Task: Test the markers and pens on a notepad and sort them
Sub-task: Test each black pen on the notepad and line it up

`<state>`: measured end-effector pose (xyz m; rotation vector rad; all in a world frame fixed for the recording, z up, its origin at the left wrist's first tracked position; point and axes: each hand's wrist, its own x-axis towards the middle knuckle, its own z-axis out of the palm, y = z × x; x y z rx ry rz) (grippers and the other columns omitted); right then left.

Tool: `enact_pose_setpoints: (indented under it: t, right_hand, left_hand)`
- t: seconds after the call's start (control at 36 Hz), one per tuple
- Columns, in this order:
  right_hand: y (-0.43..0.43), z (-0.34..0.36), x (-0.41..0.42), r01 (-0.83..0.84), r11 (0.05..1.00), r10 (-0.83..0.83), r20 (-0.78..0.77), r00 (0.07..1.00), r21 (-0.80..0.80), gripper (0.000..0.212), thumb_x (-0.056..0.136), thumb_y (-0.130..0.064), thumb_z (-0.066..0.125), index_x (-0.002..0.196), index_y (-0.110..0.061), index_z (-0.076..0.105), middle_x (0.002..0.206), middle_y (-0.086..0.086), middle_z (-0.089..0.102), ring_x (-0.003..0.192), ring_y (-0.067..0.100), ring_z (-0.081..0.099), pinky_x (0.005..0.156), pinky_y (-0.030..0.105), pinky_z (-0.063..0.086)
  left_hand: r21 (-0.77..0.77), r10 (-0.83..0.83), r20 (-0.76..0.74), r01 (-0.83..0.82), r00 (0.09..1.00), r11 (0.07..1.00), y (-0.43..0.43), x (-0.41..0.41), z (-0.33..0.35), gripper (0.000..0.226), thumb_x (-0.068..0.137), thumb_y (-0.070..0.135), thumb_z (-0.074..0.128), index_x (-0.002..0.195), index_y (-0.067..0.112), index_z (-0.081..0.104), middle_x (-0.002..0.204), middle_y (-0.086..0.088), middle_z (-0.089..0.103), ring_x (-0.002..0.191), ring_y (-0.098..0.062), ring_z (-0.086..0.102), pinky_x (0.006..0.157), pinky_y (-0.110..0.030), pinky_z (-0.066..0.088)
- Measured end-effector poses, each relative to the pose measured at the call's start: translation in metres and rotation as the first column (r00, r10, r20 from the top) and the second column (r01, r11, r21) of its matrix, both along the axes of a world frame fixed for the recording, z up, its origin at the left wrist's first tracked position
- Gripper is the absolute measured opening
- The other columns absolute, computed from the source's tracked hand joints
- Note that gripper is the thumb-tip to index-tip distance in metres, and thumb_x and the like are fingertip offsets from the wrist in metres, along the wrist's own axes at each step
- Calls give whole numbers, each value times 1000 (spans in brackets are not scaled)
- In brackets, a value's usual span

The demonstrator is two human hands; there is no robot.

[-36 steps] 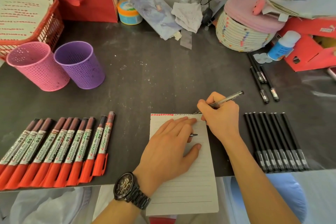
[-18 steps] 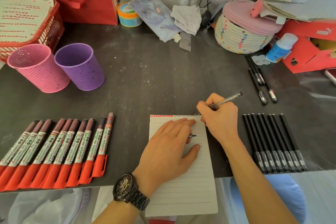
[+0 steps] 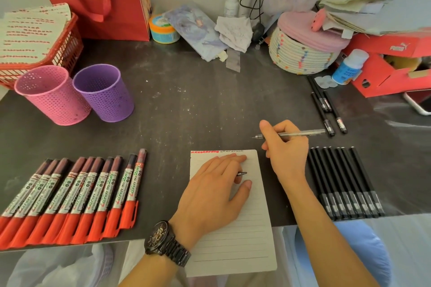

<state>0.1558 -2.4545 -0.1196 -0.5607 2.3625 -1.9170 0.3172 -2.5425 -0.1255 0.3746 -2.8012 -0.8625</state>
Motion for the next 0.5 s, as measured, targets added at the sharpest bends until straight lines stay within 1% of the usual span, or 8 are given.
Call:
enact_pose_setpoints:
  t: [0.03,0.08,0.17,0.22,0.28,0.36,0.44,0.5]
  right_hand:
    - [1,3,2,7,1000,-7,7,1000,-16,32,92,-38,71,67,-24,57,55,1,64,45,11,56,50,19,45]
    - [3,8,7,4,999,-3,13,1000,-43,28,92,-43,71,72,-27,61,59,2,65,49,12,58,51,19,46]
    - [12,13,17,-60,990,64,31,997,-125,20,92,-44,70,80,-29,65,65,3,66,52,13,59,51,19,47]
    - [20,14,24,-124,978,135,61,989,-165,19,92,-44,70,84,-26,69,67,5,67,51,13,58,50,19,47]
    - [29,12,32,-181,955,219,147,965,-235,17,94,-38,69,91,-22,73,75,9,70,53,16,59,50,22,48]
    - [40,6,41,-223,907,320,239,917,-357,17,97,-24,62,99,-16,76,85,17,72,55,20,58,51,26,47]
    - [43,5,42,-183,893,311,270,911,-411,23,92,-17,53,91,-15,76,78,19,71,52,21,55,49,26,45]
    - [40,6,39,-149,892,290,288,912,-427,21,91,-11,51,84,-16,70,71,19,69,50,21,53,48,26,44]
  left_hand:
    - [20,1,-17,-1,1000,1000,-1,1,0,33,99,55,27,115,33,47,147,18,46,136,-3,38,117,-29,29]
    - [65,13,-67,-9,998,998,-2,2,2,35,102,48,27,120,28,50,145,19,47,135,1,37,113,-24,31]
    - [123,45,-125,-30,991,992,-4,3,1,34,103,48,28,117,30,53,138,23,50,129,5,39,105,-17,37]
    - [128,75,-146,-57,986,990,-6,3,0,33,103,52,29,113,34,54,124,25,52,120,2,45,97,-19,42]
    - [129,109,-174,-87,979,988,-8,1,-2,32,103,54,32,112,37,57,111,25,52,111,-2,47,90,-18,42]
    - [167,165,-179,-136,970,977,-11,1,-5,36,100,57,34,123,42,58,108,28,52,109,0,49,88,-10,38]
    - [199,203,-139,-174,969,964,-12,0,-6,46,97,60,33,135,44,53,102,30,52,103,5,50,82,-5,37]
    - [216,217,-118,-188,969,958,-12,-1,-7,51,95,59,35,140,41,51,101,32,51,103,7,49,82,-2,35]
